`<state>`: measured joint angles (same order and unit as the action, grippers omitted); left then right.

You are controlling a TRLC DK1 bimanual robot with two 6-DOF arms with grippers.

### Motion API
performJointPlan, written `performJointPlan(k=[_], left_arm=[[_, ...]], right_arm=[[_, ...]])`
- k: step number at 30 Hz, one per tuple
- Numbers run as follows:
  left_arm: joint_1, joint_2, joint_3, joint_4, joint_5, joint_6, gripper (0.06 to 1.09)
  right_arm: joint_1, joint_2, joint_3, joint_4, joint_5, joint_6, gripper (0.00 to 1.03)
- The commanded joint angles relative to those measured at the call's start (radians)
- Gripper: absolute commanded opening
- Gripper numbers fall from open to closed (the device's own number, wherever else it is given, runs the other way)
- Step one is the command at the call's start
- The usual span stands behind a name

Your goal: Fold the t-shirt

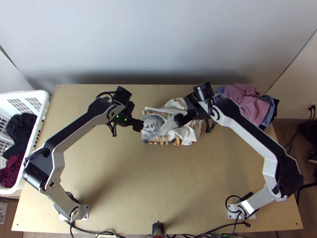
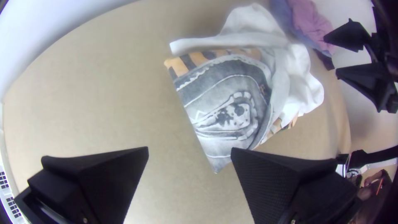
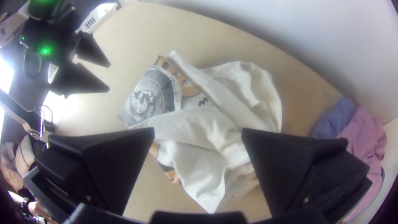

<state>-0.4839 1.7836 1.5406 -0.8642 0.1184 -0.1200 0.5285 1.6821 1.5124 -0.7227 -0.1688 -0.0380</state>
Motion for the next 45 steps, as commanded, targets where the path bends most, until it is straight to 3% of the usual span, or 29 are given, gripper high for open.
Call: performJointPlan(k=[1,7,11,22,29,45], left_arm=[[-0.016,0.040,0.000,0.011,0.000,-0.006,1.03],[-0.041,0.085,0.050,0.011,-0.042,-0.040,1.03],[-0.033,0.042,0.065,0.008,-0.069,-0.043,1.03],[0.205,-0.208,-0.085,0.007,-0.077,0.011,1.03],[0.278,-0.343,-0.208,0.011,-0.077,0.026,1.03],[0.320,-0.432,-0.346,0.085,-0.068,-0.007,1.03]], right_arm=[[-0.007,-0.062,0.031,-0.037,-0.001,-0.002,0.98],[0.038,-0.122,-0.073,-0.038,0.000,-0.034,0.98],[0.154,-0.147,-0.201,0.026,0.117,-0.122,0.98],[0.415,-0.036,-0.256,0.200,0.242,-0.154,0.98],[0.469,0.010,-0.348,0.413,0.299,-0.232,0.98],[0.467,0.122,-0.327,0.519,0.359,-0.309,0.98]])
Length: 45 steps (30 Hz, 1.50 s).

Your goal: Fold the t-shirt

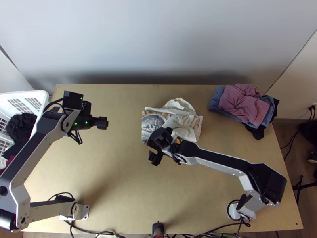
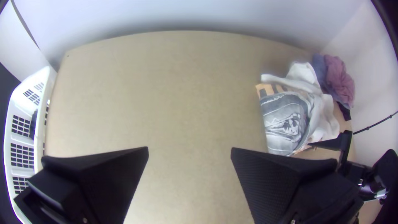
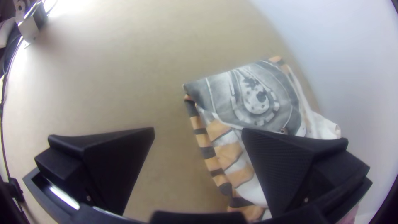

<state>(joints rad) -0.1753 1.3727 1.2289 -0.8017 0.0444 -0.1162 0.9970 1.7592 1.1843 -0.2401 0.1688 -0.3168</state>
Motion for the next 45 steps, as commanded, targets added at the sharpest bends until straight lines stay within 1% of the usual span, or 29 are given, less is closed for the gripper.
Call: performJointPlan(k=[1,13,22,28,35,40,41,43,45], left_arm=[[0.011,-0.023,-0.034,0.022,0.006,-0.013,1.03],[0.028,-0.037,-0.043,0.021,0.006,0.006,1.03],[0.031,-0.046,-0.043,0.018,0.009,0.007,1.03],[0.036,-0.050,-0.039,0.019,0.009,0.021,1.03],[0.046,-0.055,-0.035,0.016,0.011,0.029,1.03],[0.046,-0.055,-0.040,0.015,0.011,0.027,1.03],[0.045,-0.054,-0.040,0.016,0.011,0.026,1.03],[0.045,-0.052,-0.042,0.016,0.011,0.024,1.03],[0.045,-0.052,-0.042,0.016,0.012,0.021,1.03]], right_arm=[[-0.006,0.049,0.001,0.041,0.021,-0.031,0.98],[-0.047,0.117,0.003,0.055,0.034,-0.061,0.98],[-0.123,0.149,0.044,0.061,0.057,-0.064,0.98],[-0.164,0.180,0.071,0.061,0.075,-0.094,0.98],[-0.172,0.221,0.081,0.061,0.090,-0.100,0.98],[-0.173,0.233,0.098,0.061,0.092,-0.085,0.97],[-0.173,0.237,0.104,0.061,0.092,-0.079,0.92],[-0.175,0.253,0.118,0.059,0.092,-0.074,0.78],[-0.176,0.269,0.129,0.059,0.092,-0.076,0.61]])
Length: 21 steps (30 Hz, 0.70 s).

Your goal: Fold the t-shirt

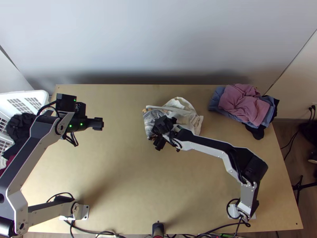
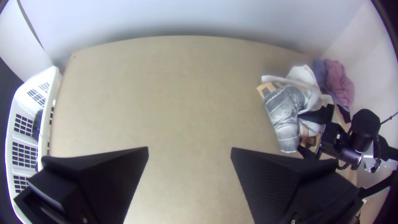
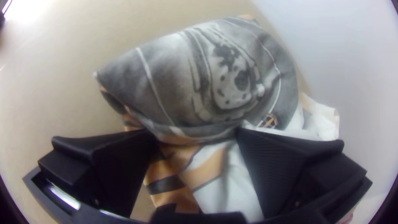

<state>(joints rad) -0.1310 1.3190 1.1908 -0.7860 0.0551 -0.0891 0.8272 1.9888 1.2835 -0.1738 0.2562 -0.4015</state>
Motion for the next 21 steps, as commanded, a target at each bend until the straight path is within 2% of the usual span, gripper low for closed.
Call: performJointPlan(k=[1,2,4,5,12,18,21], left_arm=[[0.001,0.003,-0.003,0.001,0.002,-0.006,1.03],[0.001,0.003,-0.005,0.001,0.002,-0.008,1.03],[0.001,0.002,-0.007,0.001,0.002,-0.009,1.03],[-0.001,0.002,-0.008,0.001,0.002,-0.009,1.03],[-0.004,0.002,-0.010,0.002,0.003,-0.014,1.03],[-0.022,0.005,-0.010,0.005,0.008,-0.029,1.03],[-0.032,0.005,-0.010,0.007,0.008,-0.031,1.03]], right_arm=[[-0.008,0.047,0.034,-0.007,0.005,0.009,0.53],[-0.008,0.053,0.036,-0.007,0.005,0.010,0.43],[-0.010,0.059,0.039,-0.007,0.005,0.009,0.10],[-0.010,0.061,0.039,-0.007,0.005,0.009,0.03],[-0.039,-0.010,0.014,-0.007,0.005,0.038,0.03],[-0.128,-0.125,0.027,-0.009,0.003,0.095,0.03],[-0.168,-0.179,0.053,-0.033,-0.002,0.096,0.03]])
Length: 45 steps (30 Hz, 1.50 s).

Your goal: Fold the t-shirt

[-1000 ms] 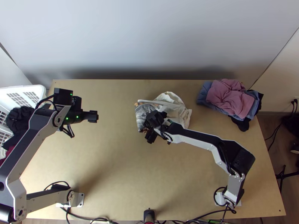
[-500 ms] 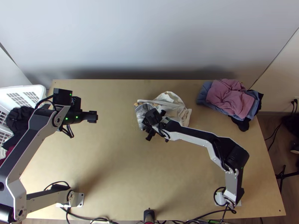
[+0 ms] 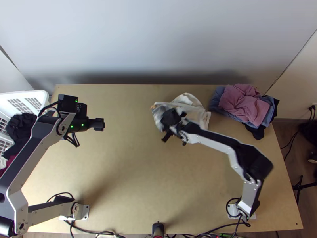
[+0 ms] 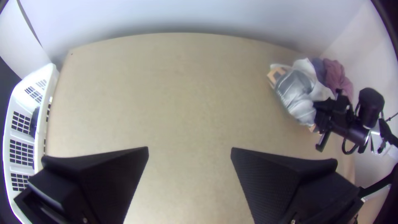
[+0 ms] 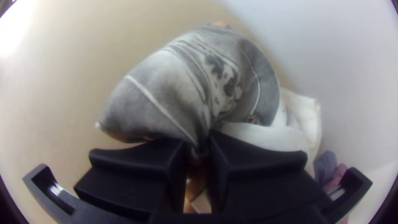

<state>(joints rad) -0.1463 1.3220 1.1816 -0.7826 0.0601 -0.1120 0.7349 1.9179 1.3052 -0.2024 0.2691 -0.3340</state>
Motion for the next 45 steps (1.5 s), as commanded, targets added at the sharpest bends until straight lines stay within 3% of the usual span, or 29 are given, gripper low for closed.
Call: performJointPlan(k=[1,15,26,45], left_arm=[[-0.019,0.002,0.001,0.005,0.003,-0.008,1.03],[-0.019,0.000,0.010,0.003,0.000,0.000,1.03],[-0.013,-0.026,0.007,-0.020,0.000,0.005,1.03],[-0.015,-0.122,-0.036,-0.053,0.000,0.017,1.03]], right_arm=[[-0.088,-0.126,0.043,-0.012,-0.016,0.027,0.03],[-0.302,-0.250,0.192,-0.063,-0.030,0.099,0.03],[-0.562,-0.375,0.269,-0.009,-0.036,0.125,0.03],[-1.177,-0.416,0.261,0.116,-0.217,0.089,0.03]])
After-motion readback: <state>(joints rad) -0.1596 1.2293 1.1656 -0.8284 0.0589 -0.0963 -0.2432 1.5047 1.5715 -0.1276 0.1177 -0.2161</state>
